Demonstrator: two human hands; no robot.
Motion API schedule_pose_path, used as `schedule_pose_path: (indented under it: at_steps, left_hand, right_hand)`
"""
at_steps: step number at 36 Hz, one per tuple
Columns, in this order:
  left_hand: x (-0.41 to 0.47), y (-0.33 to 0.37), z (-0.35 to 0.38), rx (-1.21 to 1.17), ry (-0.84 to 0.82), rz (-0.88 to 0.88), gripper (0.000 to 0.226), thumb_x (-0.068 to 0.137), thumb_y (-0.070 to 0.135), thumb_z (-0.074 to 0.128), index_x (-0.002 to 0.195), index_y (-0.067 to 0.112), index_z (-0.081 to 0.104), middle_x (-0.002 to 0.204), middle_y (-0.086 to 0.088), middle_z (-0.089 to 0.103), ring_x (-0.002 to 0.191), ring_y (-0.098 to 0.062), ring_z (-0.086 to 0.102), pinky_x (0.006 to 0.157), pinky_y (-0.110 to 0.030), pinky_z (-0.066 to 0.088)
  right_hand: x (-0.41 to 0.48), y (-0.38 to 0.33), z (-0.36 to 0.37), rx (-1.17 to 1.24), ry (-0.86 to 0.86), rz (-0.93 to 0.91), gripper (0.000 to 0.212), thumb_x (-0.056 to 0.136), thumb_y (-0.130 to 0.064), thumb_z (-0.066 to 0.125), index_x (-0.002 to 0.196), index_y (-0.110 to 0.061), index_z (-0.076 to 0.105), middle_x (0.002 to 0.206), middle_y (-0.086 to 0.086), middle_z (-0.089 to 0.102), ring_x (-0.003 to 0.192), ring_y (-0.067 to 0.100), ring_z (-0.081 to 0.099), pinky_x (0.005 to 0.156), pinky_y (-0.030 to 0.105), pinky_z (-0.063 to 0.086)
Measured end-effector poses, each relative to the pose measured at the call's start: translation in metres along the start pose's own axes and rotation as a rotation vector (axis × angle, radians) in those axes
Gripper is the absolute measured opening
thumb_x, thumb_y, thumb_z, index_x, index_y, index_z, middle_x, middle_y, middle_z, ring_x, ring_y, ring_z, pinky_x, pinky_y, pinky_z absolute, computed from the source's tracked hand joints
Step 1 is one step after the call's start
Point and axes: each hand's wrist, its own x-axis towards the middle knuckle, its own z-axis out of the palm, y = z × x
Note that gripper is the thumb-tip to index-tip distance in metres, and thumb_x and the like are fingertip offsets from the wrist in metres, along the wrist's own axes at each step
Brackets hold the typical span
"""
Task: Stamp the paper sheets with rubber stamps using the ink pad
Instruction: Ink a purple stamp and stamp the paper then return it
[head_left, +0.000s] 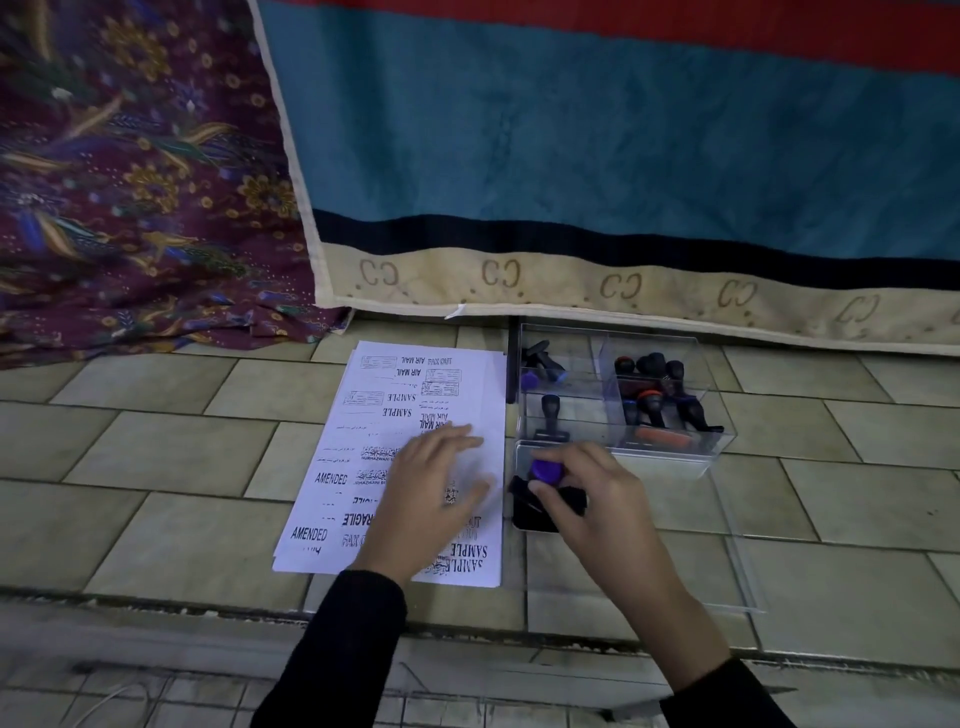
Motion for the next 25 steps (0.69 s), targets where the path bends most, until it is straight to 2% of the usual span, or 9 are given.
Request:
schedule_pose_path:
  at_steps: [4,9,14,18,25]
  left_hand:
    - [-0.001,-0.028,-0.015,0.113,0.124,-0.113,0.038,0.090,0.041,0.038,0.118,0.024,0.058,0.130,0.009,0.052,0.124,-0.014,0.042,0.103,-0.042,0.036]
    - [-0.005,-0.046,-0.011,0.255,0.116,-0.196,0.025,0.092,0.020,0.049,0.115,0.024,0.060,0.131,0.005,0.053,0.127,-0.019,0.039,0.106,-0.042,0.030]
    - [-0.007,-0.044,-0.007,0.289,0.076,-0.223,0.027,0.089,0.015,0.053,0.114,0.025,0.060,0.131,0.005,0.052,0.125,-0.018,0.043,0.112,-0.044,0.021]
    - [-0.007,-0.044,-0.008,0.300,0.078,-0.219,0.027,0.089,0.014,0.053,0.113,0.024,0.059,0.130,0.004,0.053,0.123,-0.019,0.044,0.112,-0.044,0.021]
    - [-0.006,-0.045,-0.007,0.305,0.087,-0.214,0.026,0.090,0.015,0.053,0.113,0.025,0.059,0.130,0.005,0.053,0.123,-0.017,0.044,0.113,-0.044,0.022]
  right_hand:
    - [0.014,-0.013,0.014,0.023,-0.089,-0.038,0.025,0.083,-0.014,0.069,0.108,-0.015,0.065,0.104,-0.004,0.062,0.084,0.004,0.061,0.080,0.015,0.050]
    - [0.023,-0.019,0.035,-0.021,-0.217,-0.070,0.028,0.086,-0.016,0.065,0.114,-0.016,0.063,0.106,0.000,0.059,0.089,0.006,0.057,0.081,0.010,0.040]
    - [0.023,-0.018,0.043,-0.034,-0.261,-0.077,0.028,0.087,-0.016,0.064,0.114,-0.015,0.063,0.105,0.002,0.059,0.088,0.011,0.059,0.083,0.020,0.048]
    - [0.022,-0.017,0.046,-0.035,-0.285,-0.093,0.026,0.087,-0.016,0.063,0.113,-0.013,0.064,0.105,0.003,0.059,0.089,0.014,0.060,0.084,0.024,0.049]
    - [0.017,-0.015,0.048,-0.042,-0.282,-0.111,0.025,0.086,-0.013,0.064,0.111,-0.014,0.065,0.103,0.002,0.060,0.088,0.013,0.060,0.080,0.019,0.049]
